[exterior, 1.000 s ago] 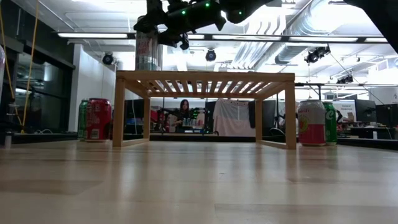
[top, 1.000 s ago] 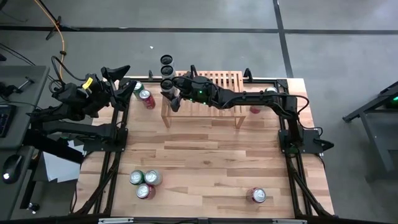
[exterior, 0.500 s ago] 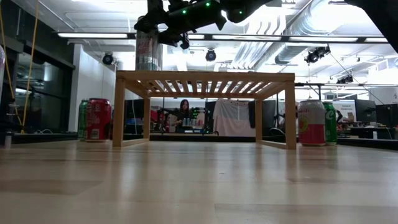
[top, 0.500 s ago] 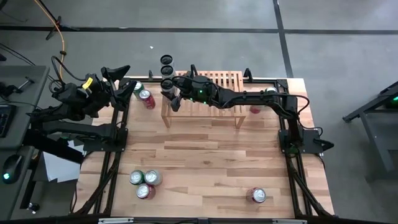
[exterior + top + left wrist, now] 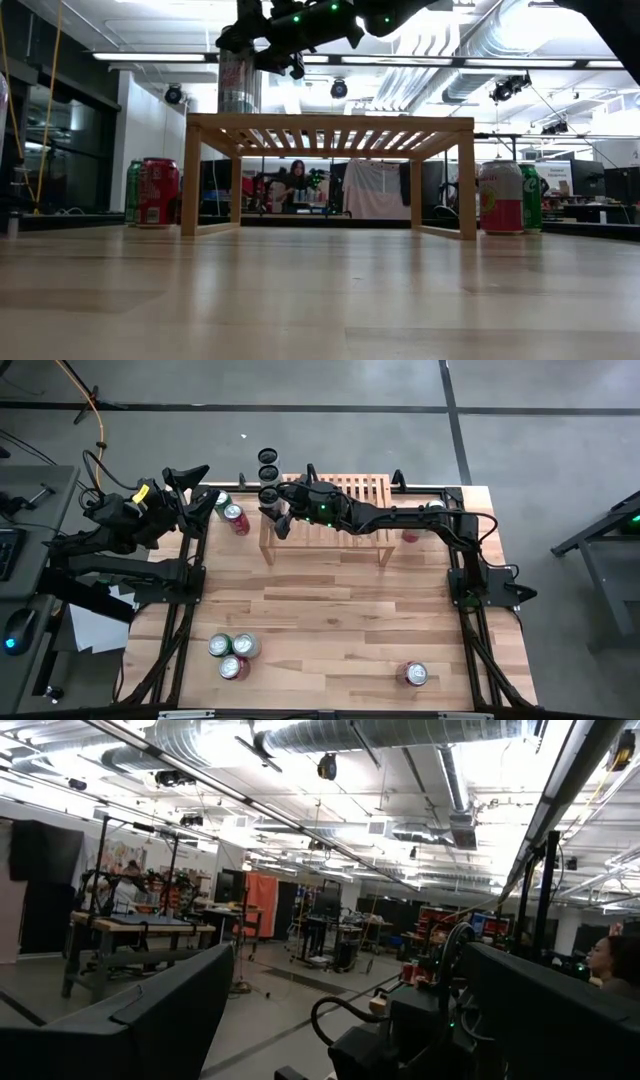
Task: Place canned beverage on shelf
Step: Put the white-pink soda can on the shelf aligned with the other white-pink soda cans
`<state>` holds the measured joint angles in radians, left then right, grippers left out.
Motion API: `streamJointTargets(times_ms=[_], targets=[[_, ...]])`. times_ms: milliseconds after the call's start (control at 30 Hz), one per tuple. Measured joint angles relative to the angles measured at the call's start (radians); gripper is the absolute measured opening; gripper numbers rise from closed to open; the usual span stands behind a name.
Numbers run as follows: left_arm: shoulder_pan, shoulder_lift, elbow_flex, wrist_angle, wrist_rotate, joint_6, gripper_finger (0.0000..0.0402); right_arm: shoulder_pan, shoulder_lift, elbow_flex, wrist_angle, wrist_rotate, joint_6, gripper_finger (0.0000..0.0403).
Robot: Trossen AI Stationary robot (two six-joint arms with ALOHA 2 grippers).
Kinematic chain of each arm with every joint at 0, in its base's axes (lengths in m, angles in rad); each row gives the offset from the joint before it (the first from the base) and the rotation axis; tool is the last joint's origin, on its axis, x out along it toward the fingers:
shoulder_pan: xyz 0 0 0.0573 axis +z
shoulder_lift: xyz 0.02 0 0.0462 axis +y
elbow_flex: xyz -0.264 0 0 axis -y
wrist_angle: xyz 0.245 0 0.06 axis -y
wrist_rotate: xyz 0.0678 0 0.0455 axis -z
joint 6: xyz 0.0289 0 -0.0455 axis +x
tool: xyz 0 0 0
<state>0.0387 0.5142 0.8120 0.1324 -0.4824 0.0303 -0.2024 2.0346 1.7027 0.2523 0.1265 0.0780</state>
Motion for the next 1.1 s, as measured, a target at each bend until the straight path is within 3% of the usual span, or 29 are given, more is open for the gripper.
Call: streamJointTargets(times_ms=[1100], targets=[[0.000,0.000,0.000,0.000,0.000,0.000,0.0385,0.000,0.000,0.000,-0.015,-0.012,0.000,0.0292]])
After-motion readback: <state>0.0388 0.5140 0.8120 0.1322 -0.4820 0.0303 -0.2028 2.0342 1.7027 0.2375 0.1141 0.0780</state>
